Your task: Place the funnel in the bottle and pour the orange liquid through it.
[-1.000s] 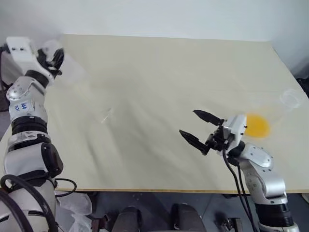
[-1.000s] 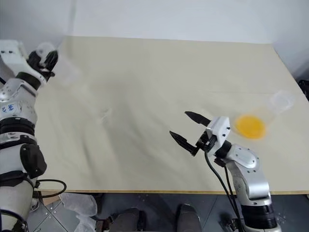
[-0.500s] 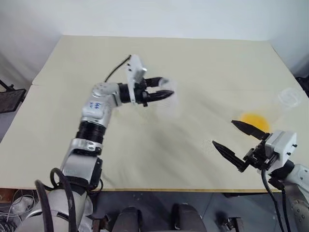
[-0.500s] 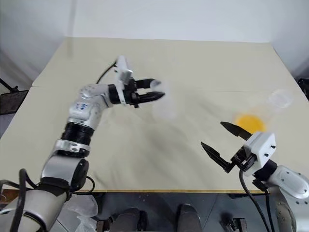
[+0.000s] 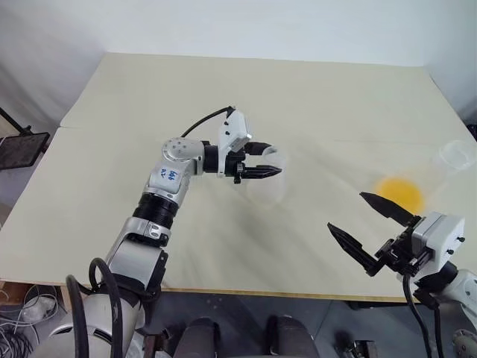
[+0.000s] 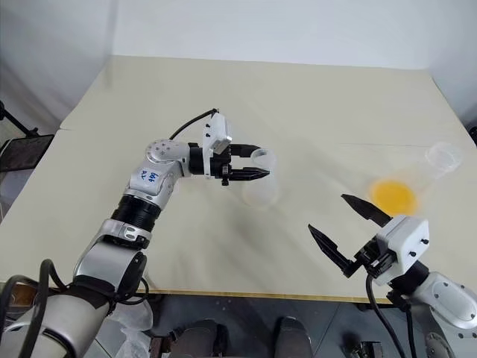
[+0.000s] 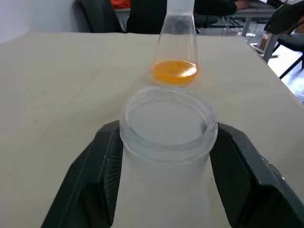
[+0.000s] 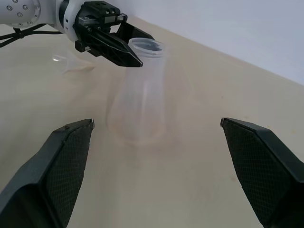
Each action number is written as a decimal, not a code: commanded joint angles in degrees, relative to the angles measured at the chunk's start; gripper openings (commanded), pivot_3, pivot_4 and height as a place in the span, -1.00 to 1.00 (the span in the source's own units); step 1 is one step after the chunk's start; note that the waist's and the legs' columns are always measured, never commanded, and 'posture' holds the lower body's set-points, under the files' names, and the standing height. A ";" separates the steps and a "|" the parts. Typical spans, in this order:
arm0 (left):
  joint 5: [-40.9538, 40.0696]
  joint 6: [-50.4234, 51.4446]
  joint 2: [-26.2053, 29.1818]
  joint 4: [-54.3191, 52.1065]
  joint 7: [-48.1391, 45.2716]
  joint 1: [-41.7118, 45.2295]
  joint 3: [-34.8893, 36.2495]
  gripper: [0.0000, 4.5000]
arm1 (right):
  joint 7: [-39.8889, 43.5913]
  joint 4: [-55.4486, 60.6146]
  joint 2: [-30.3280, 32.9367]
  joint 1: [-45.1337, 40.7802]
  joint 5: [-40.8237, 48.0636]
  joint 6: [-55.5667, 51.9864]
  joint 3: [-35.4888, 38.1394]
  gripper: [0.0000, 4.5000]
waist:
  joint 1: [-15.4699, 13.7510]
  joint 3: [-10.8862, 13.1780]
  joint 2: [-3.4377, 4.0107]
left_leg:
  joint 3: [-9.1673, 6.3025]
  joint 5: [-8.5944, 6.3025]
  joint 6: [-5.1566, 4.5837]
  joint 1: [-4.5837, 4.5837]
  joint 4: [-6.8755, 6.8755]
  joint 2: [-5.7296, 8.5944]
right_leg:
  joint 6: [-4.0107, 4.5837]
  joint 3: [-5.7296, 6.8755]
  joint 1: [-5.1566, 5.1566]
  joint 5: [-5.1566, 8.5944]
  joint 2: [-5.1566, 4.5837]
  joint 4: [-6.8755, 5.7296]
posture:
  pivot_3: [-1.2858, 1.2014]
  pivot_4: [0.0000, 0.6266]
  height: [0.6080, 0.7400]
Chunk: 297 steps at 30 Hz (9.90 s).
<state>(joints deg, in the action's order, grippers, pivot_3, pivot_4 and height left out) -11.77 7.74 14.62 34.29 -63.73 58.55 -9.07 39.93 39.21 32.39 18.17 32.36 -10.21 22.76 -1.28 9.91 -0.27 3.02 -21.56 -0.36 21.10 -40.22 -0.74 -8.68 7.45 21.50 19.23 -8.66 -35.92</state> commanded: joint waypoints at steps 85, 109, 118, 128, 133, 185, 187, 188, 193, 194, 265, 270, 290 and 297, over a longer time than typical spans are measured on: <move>-6.05 8.51 10.57 -21.09 37.24 -33.40 22.58 -0.12 | 13.23 -11.49 3.55 -23.50 1.14 -3.09 -18.10 1.00 | 1.33 -0.02 -0.06 | -0.75 -0.04 -0.05 -0.05 -0.06 0.03 | 0.00 -0.04 -0.14 0.00 -0.03 -0.01 | 0.03 -0.52 1.00; -5.10 1.45 19.32 -12.77 -9.82 5.18 2.60 -0.99 | 2.00 -4.39 -1.49 -10.74 2.77 1.36 -4.53 1.00 | 0.05 -0.03 -0.05 | -0.31 -0.04 -0.05 0.03 0.00 0.08 | 0.00 0.13 -0.13 0.00 -0.01 0.02 | 0.03 -0.52 1.00; 7.53 -7.87 11.10 5.21 -15.81 21.19 -8.11 -0.99 | -2.32 -1.53 -6.20 -8.07 -1.41 3.35 -9.52 1.00 | 0.76 -0.01 -0.04 | 0.01 -0.04 -0.05 0.01 0.05 0.00 | 0.00 0.03 0.02 0.00 0.01 0.05 | 0.03 -0.52 1.00; 13.82 -14.41 8.01 13.64 -17.09 25.79 -10.15 -0.99 | -5.03 0.05 -8.15 -6.31 -3.78 4.49 -11.60 1.00 | 0.16 0.00 -0.05 | -0.05 -0.04 -0.06 0.09 0.01 0.02 | 0.00 0.04 0.04 0.00 0.00 0.05 | 0.03 -0.52 1.00; 12.68 -11.60 5.27 14.92 -18.99 27.71 -8.69 -0.78 | -5.30 -0.24 -8.37 -6.68 -4.23 4.59 -11.86 1.00 | -0.04 0.00 -0.05 | -0.05 -0.04 -0.06 0.09 0.02 0.02 | 0.00 0.05 0.04 0.00 0.00 0.05 | 0.03 -0.52 1.00; -17.24 11.83 14.26 -32.83 -6.32 -26.26 14.58 0.99 | -21.30 -23.92 5.12 -16.24 8.49 -16.18 17.91 1.00 | 1.28 -0.15 0.22 | -0.33 -0.04 -0.06 -0.27 0.00 -0.02 | 0.00 -0.50 -0.13 0.00 0.03 -0.06 | 0.03 -0.52 1.00; -17.51 12.02 14.43 -33.43 -6.06 -26.55 14.67 0.99 | -20.73 -26.21 6.10 -18.79 7.39 -16.56 16.67 1.00 | 1.35 -0.15 0.22 | -0.31 -0.04 -0.06 -0.26 0.00 -0.02 | 0.00 -0.50 -0.13 0.00 0.03 -0.05 | 0.03 -0.52 1.00; -17.54 12.09 14.50 -33.72 -5.90 -26.70 14.68 0.99 | -20.65 -27.03 6.29 -19.54 6.89 -16.58 16.33 1.00 | 1.36 -0.15 0.22 | -0.28 -0.04 -0.06 -0.26 0.01 -0.02 | 0.00 -0.52 -0.11 0.00 0.03 -0.05 | 0.03 -0.52 1.00; -17.80 12.22 14.64 -35.00 -4.75 -27.03 15.02 0.99 | -20.07 -32.92 7.09 -24.91 4.26 -15.81 13.92 1.00 | 1.40 -0.15 0.22 | -0.12 -0.04 -0.06 -0.25 0.01 -0.03 | 0.00 -0.51 -0.11 0.00 0.03 -0.05 | 0.03 -0.52 1.00; -17.92 12.32 14.66 -35.36 -4.54 -27.14 15.01 0.99 | -19.82 -33.95 7.16 -25.86 3.79 -15.48 13.55 1.00 | 1.38 -0.15 0.22 | -0.12 -0.04 -0.06 -0.25 0.02 -0.03 | 0.00 -0.51 -0.10 0.00 0.02 -0.05 | 0.03 -0.52 1.00; -18.32 5.55 9.39 -34.35 3.62 -28.67 13.11 1.00 | -14.82 -35.64 8.17 -62.06 -55.60 11.26 -35.03 0.10 | 2.90 -0.07 0.34 | -0.26 -0.04 -0.05 0.11 0.00 -0.02 | 0.00 -0.11 0.05 0.00 -0.02 -0.02 | 0.03 -0.52 1.00; -18.38 5.65 9.29 -34.61 3.94 -28.78 13.00 1.00 | -15.54 -35.99 7.88 -62.49 -59.00 14.23 -35.16 0.10 | 3.04 -0.07 0.35 | -0.47 -0.04 -0.05 0.10 0.04 -0.03 | 0.00 -0.11 0.05 0.00 -0.02 -0.01 | 0.03 -0.52 1.00; -18.58 5.99 8.93 -34.85 4.34 -29.14 12.57 1.00 | -16.45 -37.38 5.82 -64.43 -66.17 21.46 -35.74 0.10 | 3.06 -0.07 0.35 | -0.69 -0.03 -0.05 0.09 0.04 -0.02 | 0.00 -0.12 0.05 0.00 -0.02 -0.01 | 0.03 -0.52 1.00; -18.58 6.00 8.68 -35.13 4.75 -29.30 12.51 1.00 | -17.15 -37.82 5.55 -64.32 -68.59 23.74 -35.89 0.10 | 3.05 -0.07 0.35 | -0.70 -0.03 -0.05 0.09 0.04 -0.02 | 0.00 -0.12 0.05 0.00 -0.02 -0.02 | 0.03 -0.52 1.00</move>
<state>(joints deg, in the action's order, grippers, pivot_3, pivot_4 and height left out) -29.69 14.22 23.51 1.03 -59.29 29.21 3.38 24.30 -0.05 37.76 -44.56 -35.61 12.56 -13.89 1.77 9.85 0.07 2.31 -21.60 -0.41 21.19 -40.18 -0.77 -8.68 7.34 21.55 19.23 -8.67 -35.94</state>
